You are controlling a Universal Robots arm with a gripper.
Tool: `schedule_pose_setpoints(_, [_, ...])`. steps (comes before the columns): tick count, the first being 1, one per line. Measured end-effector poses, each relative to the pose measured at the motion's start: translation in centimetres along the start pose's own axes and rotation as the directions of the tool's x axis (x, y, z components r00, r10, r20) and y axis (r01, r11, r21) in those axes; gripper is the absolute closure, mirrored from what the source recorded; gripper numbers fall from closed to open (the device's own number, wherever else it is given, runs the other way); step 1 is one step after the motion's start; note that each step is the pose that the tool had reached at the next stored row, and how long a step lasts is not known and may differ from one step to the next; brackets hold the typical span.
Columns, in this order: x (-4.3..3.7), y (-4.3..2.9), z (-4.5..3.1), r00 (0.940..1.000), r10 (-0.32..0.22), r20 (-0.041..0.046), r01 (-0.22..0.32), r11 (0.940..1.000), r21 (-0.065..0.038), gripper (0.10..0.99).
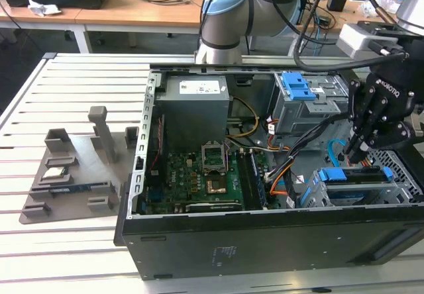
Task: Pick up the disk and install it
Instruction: 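Insert the second disk wire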
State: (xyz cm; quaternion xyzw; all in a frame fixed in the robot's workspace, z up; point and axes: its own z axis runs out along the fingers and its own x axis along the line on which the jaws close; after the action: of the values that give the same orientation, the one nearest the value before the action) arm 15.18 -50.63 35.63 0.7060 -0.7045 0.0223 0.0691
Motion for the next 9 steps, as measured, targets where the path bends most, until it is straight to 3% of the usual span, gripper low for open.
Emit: schedule_pose_setpoints(9, [0.20,-1.06,1.00,1.0000,0.000,-0.0005,0.000,1.0000,0.000,0.925])
